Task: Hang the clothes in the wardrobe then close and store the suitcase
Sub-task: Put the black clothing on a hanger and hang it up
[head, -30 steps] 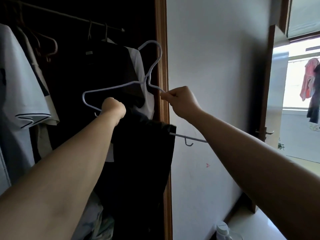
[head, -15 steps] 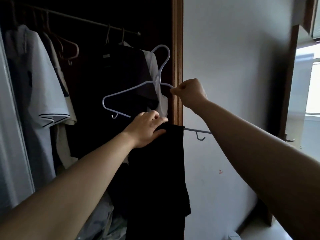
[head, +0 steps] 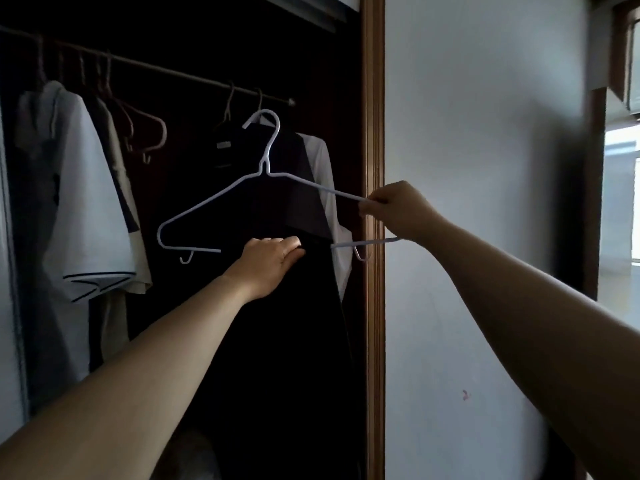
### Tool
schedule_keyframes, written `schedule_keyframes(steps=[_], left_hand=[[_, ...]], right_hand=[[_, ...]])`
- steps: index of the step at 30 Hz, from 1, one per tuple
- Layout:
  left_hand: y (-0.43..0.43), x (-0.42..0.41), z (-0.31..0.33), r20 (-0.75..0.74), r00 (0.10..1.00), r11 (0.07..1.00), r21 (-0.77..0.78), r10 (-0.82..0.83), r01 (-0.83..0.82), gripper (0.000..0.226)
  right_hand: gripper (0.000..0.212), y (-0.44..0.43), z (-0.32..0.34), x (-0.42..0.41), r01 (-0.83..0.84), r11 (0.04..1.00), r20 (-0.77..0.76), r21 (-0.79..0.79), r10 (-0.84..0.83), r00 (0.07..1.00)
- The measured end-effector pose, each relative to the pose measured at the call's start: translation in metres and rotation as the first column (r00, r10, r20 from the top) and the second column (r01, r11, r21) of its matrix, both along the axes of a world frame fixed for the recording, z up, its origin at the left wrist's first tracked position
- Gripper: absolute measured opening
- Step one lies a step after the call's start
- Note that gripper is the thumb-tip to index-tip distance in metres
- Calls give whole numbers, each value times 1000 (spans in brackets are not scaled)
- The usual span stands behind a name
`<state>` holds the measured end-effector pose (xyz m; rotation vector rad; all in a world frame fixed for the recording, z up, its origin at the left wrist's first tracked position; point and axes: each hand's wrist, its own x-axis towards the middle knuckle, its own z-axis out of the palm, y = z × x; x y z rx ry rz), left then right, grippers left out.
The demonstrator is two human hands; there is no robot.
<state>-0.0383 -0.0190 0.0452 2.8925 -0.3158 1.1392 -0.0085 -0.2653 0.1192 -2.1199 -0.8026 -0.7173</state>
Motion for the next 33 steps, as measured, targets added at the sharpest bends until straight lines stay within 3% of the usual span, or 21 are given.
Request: schedule_keyframes(steps=[3, 7, 11, 17, 25, 33], left_hand=[[22, 20, 17, 42, 998, 998, 23, 52, -53, 38], [48, 46, 44, 96, 981, 986, -9, 167, -166, 40], [80, 72, 74, 76, 974, 971, -129, 213, -202, 40], [125, 92, 112, -30, 989, 906, -398, 145, -145, 52], [178, 117, 134, -57, 991, 860, -493, 120, -132, 60], [212, 147, 129, -95, 995, 780, -623, 10, -67, 69]], right_hand=[[19, 31, 12, 15, -43, 994, 60, 97, 38, 998], [18, 75, 40, 35, 107, 980, 117, 168, -127, 985], [21, 124, 73, 52, 143, 960, 127, 239, -177, 976], [17, 187, 121, 69, 172, 933, 131, 316, -222, 966], [13, 263, 170, 98, 183, 910, 137, 372, -249, 959], [7, 299, 178, 120, 177, 933, 153, 315, -234, 960]])
